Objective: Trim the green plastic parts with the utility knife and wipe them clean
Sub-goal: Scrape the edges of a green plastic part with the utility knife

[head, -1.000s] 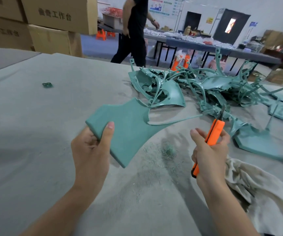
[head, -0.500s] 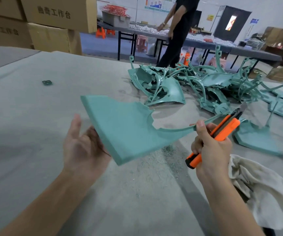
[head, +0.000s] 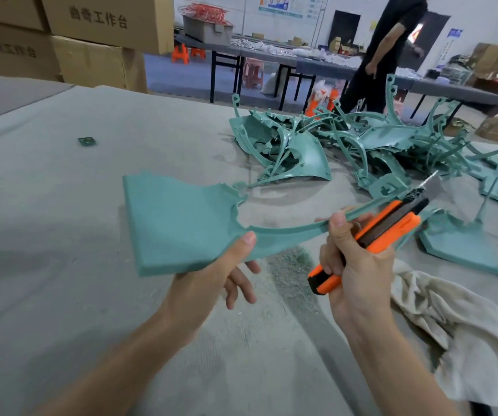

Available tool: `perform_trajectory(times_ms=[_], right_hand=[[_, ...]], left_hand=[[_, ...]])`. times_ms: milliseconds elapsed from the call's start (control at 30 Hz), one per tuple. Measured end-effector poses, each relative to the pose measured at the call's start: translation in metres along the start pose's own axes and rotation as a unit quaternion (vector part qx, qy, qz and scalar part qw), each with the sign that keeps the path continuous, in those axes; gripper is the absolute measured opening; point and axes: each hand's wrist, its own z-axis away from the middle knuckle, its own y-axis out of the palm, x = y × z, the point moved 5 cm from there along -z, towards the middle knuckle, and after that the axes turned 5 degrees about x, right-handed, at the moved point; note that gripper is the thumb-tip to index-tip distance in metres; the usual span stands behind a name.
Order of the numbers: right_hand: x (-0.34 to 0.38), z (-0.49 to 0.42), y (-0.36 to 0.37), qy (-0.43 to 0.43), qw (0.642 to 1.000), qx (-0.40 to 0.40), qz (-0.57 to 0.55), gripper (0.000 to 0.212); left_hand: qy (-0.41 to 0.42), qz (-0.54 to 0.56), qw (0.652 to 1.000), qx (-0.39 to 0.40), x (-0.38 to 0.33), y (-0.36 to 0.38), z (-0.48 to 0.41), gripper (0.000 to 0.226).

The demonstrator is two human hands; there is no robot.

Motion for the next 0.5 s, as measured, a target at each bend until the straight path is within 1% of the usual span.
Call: perform_trajectory(times_ms=[100, 200, 267, 300, 367, 433, 500], right_hand=[[0.0, 0.003, 0.004, -0.004, 1.0, 0.01, -0.001, 0.03], [0.003, 0.004, 0.006, -0.014, 1.0, 0.023, -0.005, 0.028], [0.003, 0.005, 0.006, -0.011, 1.0, 0.018, 0.018, 0.025], [0.002, 0.006, 0.006, -0.005, 0.999, 0.008, 0.045, 0.025], [-0.001, 0.009, 0.007, 0.008, 0.994, -0.003, 0.111, 0.025], [-0.004, 0.014, 0.012, 0.023, 0.988, 0.011, 0.151, 0.031], [-0.006, 0.018, 0.019, 0.04, 0.985, 0.04, 0.164, 0.039]], left_hand=[[0.011, -0.054, 0.998, -0.024, -0.001, 0.001, 0.003, 0.052], [0.01, -0.023, 1.0, -0.016, -0.003, 0.006, 0.004, 0.042], [0.024, -0.026, 0.999, -0.025, -0.005, 0.006, 0.003, 0.038], [0.029, -0.028, 0.998, -0.04, -0.005, 0.006, 0.002, 0.039], [0.033, -0.016, 0.995, -0.097, -0.006, 0.002, 0.0, 0.038], [0.033, -0.002, 0.987, -0.157, -0.006, -0.005, -0.003, 0.035], [0.022, -0.005, 0.98, -0.199, -0.004, -0.014, -0.008, 0.031]])
